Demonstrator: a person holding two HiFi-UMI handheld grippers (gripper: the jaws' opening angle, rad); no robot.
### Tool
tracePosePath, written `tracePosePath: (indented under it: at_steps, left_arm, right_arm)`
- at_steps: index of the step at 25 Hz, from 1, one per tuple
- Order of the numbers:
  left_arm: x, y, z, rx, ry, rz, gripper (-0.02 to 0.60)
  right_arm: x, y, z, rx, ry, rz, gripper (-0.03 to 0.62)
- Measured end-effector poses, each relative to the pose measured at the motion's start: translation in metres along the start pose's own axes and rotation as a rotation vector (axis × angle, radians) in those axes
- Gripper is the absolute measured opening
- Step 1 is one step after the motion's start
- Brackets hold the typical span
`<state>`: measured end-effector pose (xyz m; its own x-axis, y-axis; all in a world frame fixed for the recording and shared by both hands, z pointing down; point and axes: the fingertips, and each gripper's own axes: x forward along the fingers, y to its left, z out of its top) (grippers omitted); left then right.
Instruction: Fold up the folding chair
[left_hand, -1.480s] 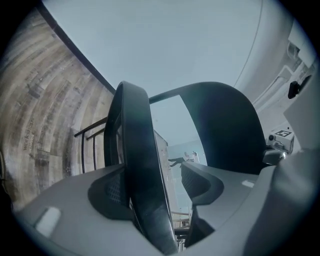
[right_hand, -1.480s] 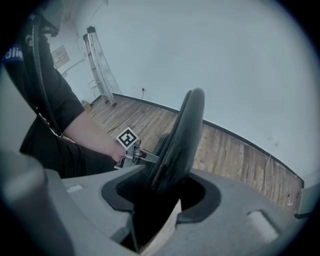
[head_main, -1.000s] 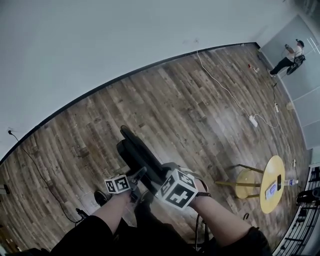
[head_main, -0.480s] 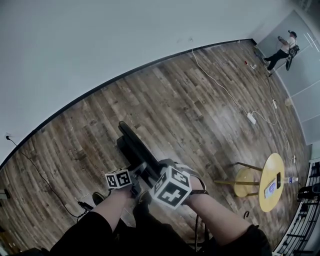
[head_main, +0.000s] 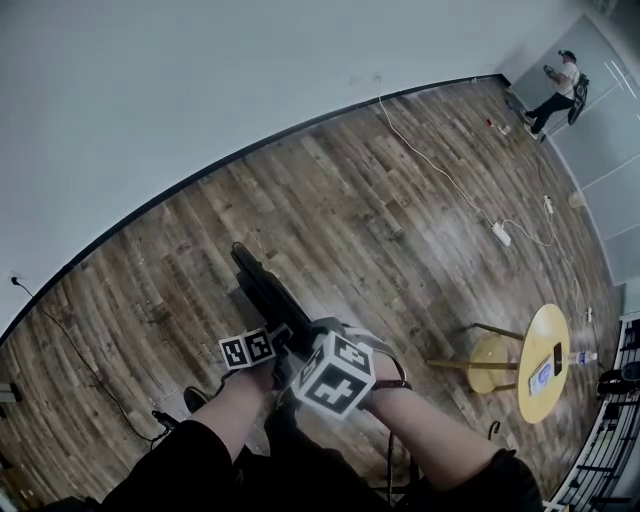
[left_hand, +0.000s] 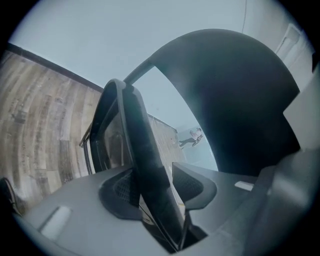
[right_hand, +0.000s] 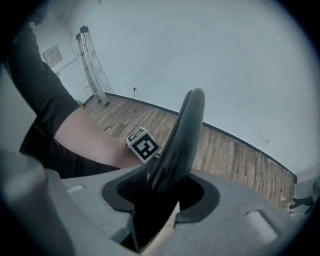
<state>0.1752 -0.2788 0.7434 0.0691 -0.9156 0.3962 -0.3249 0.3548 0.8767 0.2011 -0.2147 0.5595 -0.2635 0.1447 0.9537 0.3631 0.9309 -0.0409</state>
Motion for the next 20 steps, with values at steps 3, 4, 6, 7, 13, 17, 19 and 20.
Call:
tracePosePath:
  at_steps: [3,4,6,7,13,17,19,20]
  left_arm:
    - [0.009,-0.004,0.002,0.012,-0.004,0.021,0.163]
    - [0.011,-0.005,0.002,0.009,-0.006,0.028,0.163]
    - [0.015,-0.005,0.003,0.011,-0.009,0.042,0.167]
    - [0.017,-0.004,0.003,0.020,-0.009,0.051,0.163]
    - [0.024,-0.006,0.005,0.015,0.008,0.056,0.158]
    - [0.022,-0.002,0.003,0.004,0.047,0.070,0.161]
    - [0.020,0.001,0.002,0.017,0.071,0.083,0.193]
    - [0.020,0.001,0.001,0.018,0.075,0.083,0.193]
  right_arm:
    - [-0.002,-0.009,-0.004,-0.011,0.009,-0.025,0.156]
    - [-0.002,-0.011,-0.005,-0.009,0.011,-0.029,0.155]
    - [-0.002,-0.014,-0.006,0.002,0.010,-0.028,0.155]
    - [-0.002,-0.016,-0.005,0.006,0.010,-0.028,0.155]
    - [-0.004,-0.034,-0.012,0.021,0.015,-0.048,0.143]
    - [-0.003,-0.037,-0.012,0.035,0.004,-0.027,0.143]
    - [-0.003,-0.039,-0.009,0.031,-0.005,-0.033,0.143]
    - [-0.003,-0.042,-0.008,0.030,-0.007,-0.040,0.141]
